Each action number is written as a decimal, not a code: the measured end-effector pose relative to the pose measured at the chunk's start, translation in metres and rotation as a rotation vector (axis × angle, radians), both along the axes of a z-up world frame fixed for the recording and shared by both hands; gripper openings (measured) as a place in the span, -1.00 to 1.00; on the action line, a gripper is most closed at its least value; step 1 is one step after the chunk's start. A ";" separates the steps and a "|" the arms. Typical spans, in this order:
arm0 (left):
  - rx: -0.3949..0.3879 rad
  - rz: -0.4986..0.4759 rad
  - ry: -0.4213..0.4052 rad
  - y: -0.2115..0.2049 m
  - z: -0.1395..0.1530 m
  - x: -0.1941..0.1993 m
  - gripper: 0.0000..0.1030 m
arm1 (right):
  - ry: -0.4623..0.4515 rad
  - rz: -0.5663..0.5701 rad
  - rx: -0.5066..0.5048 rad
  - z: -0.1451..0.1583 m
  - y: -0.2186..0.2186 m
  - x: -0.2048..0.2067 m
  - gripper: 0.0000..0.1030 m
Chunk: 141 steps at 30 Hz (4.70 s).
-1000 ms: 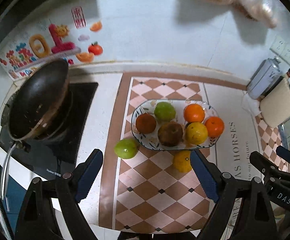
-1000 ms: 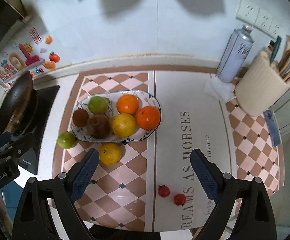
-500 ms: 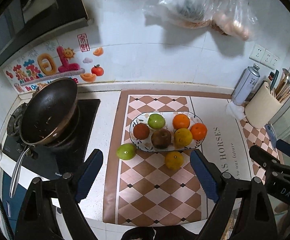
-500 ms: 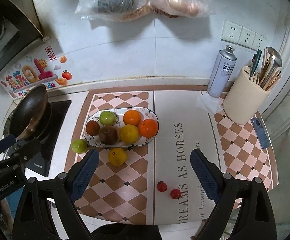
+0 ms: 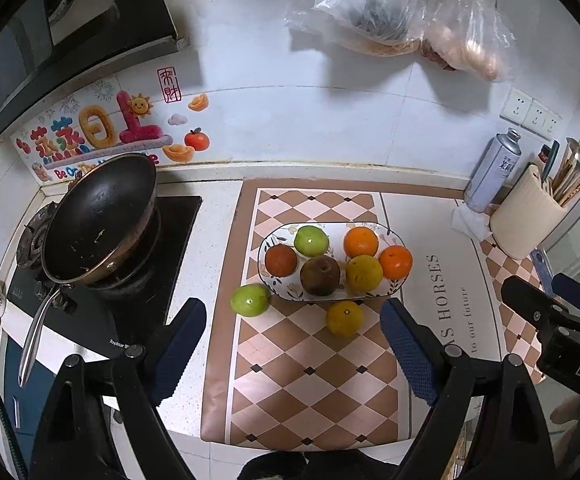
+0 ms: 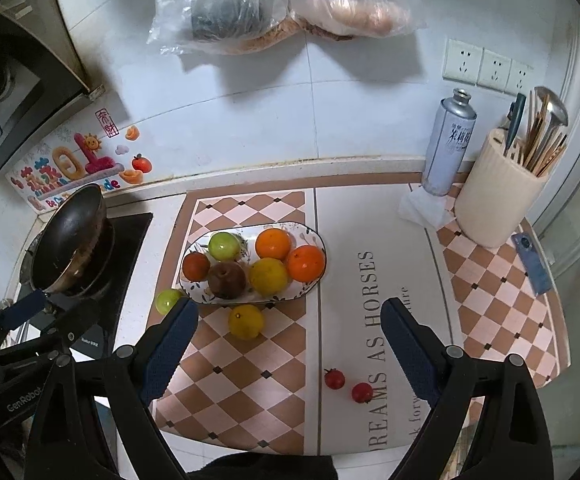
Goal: Organize fruits
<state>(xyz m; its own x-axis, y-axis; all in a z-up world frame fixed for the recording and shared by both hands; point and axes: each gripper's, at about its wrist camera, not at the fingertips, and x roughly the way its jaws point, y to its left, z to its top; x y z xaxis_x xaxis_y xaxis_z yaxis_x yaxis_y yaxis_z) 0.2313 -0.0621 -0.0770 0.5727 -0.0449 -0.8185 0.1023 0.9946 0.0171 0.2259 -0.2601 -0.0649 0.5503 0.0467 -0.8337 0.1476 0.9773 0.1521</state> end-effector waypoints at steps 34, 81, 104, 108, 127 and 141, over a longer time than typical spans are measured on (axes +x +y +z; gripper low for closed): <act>-0.050 0.256 0.569 0.079 -0.228 0.154 0.99 | 0.570 0.180 0.218 -0.288 0.060 0.116 0.19; -0.124 0.051 0.598 0.034 -0.207 0.276 0.18 | 0.514 -0.030 0.245 -0.246 -0.059 0.265 0.19; -0.103 0.080 0.551 0.045 -0.186 0.261 0.70 | 0.429 0.067 0.085 -0.191 -0.023 0.232 0.88; -0.042 0.065 0.502 0.042 -0.171 0.237 0.70 | 0.393 0.083 0.031 -0.173 -0.012 0.209 0.88; -0.010 0.043 0.236 0.016 -0.079 0.115 0.70 | 0.202 0.052 -0.055 -0.089 -0.008 0.104 0.88; -0.038 0.006 0.068 0.015 -0.008 0.047 0.70 | 0.028 0.052 -0.071 -0.002 0.006 0.026 0.88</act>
